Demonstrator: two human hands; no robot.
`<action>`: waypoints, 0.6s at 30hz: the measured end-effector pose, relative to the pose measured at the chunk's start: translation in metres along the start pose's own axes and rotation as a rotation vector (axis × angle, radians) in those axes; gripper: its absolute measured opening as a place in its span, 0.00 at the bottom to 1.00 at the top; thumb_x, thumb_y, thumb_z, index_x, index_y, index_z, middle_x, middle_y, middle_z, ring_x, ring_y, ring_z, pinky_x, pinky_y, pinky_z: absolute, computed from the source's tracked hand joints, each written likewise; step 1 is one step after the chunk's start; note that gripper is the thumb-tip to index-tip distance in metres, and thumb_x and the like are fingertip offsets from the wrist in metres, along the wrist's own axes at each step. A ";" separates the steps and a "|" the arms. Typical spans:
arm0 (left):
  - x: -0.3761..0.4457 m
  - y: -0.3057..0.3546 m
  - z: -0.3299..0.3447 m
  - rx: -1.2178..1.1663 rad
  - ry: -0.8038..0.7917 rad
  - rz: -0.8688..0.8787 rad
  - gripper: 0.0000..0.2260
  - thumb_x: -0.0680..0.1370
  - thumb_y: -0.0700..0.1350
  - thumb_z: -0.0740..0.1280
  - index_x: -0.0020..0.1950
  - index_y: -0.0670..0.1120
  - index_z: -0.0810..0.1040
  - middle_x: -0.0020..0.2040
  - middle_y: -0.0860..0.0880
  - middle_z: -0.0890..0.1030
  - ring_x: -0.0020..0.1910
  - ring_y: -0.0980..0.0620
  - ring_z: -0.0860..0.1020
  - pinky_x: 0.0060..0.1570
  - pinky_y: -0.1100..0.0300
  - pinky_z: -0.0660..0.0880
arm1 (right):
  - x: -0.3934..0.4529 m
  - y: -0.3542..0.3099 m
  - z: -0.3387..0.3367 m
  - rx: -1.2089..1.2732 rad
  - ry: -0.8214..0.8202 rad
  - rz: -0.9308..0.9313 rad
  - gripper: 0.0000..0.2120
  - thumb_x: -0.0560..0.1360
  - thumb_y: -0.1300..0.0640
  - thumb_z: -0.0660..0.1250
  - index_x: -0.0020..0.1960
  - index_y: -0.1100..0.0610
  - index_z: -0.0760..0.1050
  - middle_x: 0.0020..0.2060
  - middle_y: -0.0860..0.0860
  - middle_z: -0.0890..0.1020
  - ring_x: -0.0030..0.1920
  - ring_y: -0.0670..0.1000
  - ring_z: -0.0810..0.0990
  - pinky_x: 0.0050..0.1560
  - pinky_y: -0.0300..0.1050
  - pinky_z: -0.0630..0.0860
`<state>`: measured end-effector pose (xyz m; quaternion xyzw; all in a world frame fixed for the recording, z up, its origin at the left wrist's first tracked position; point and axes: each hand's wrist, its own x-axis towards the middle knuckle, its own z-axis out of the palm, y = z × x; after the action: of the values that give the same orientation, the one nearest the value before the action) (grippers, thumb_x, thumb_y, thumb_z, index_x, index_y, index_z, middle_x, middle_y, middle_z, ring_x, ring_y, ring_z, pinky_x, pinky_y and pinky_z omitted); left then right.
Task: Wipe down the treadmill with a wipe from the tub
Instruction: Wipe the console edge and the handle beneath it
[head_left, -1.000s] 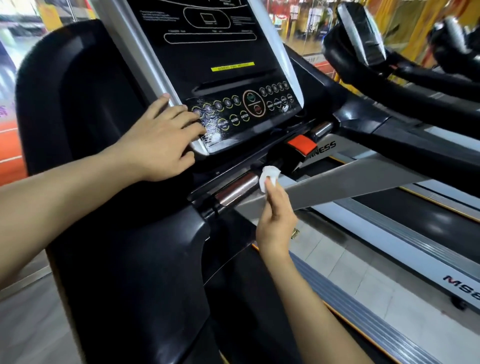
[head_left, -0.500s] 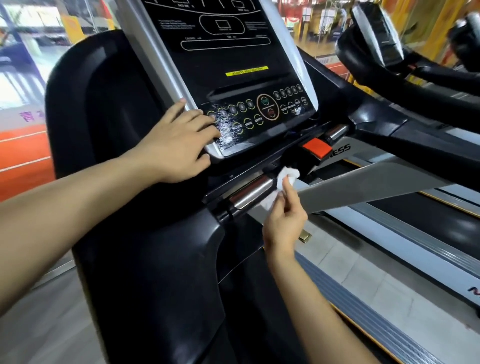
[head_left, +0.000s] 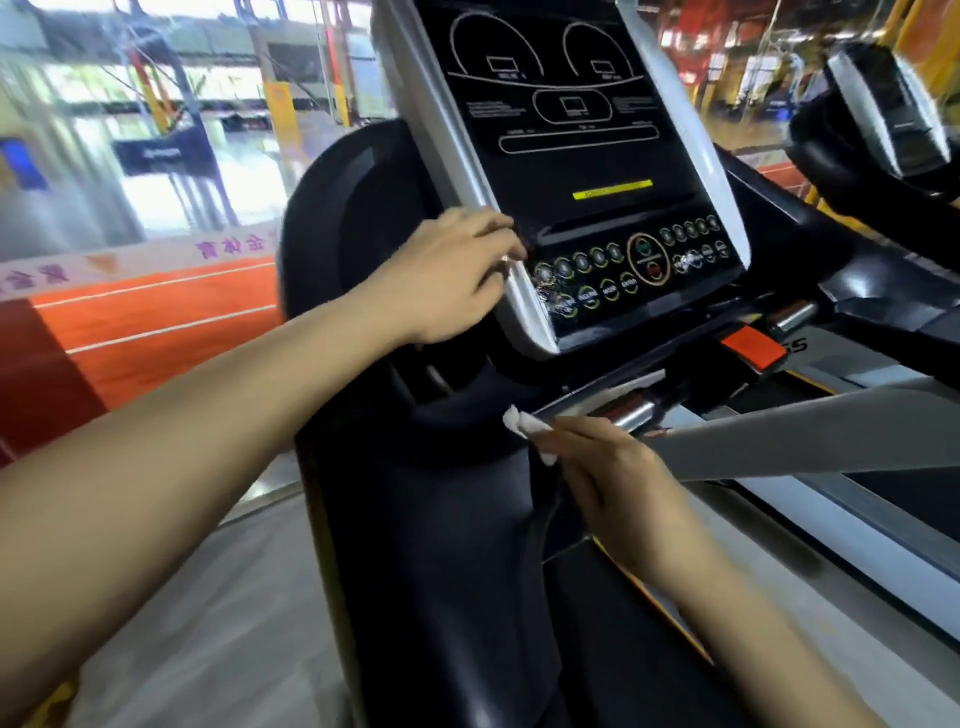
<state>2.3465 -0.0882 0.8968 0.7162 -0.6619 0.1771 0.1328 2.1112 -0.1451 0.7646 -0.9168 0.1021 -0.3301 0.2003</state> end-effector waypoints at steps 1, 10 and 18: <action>-0.003 -0.009 -0.008 0.059 0.011 -0.022 0.16 0.82 0.45 0.60 0.70 0.50 0.75 0.76 0.47 0.69 0.75 0.42 0.64 0.74 0.46 0.61 | 0.010 -0.002 -0.006 -0.059 -0.108 0.025 0.19 0.77 0.56 0.53 0.55 0.51 0.82 0.51 0.43 0.81 0.54 0.48 0.80 0.52 0.34 0.71; -0.053 -0.094 -0.037 0.022 0.122 -0.458 0.23 0.80 0.46 0.63 0.76 0.47 0.70 0.78 0.43 0.65 0.75 0.38 0.65 0.75 0.46 0.61 | 0.095 -0.038 0.015 0.065 -0.048 0.198 0.18 0.77 0.62 0.65 0.60 0.43 0.79 0.43 0.47 0.84 0.45 0.52 0.80 0.47 0.38 0.73; -0.053 -0.100 -0.016 -0.230 0.316 -0.492 0.20 0.79 0.44 0.66 0.72 0.50 0.74 0.80 0.46 0.62 0.78 0.45 0.61 0.77 0.52 0.56 | 0.223 -0.027 0.085 -0.470 0.081 -0.040 0.19 0.77 0.63 0.62 0.67 0.56 0.75 0.50 0.56 0.81 0.51 0.59 0.74 0.49 0.52 0.72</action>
<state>2.4414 -0.0248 0.8931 0.7988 -0.4555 0.1728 0.3529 2.3372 -0.1665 0.8423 -0.9261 0.1662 -0.3375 -0.0296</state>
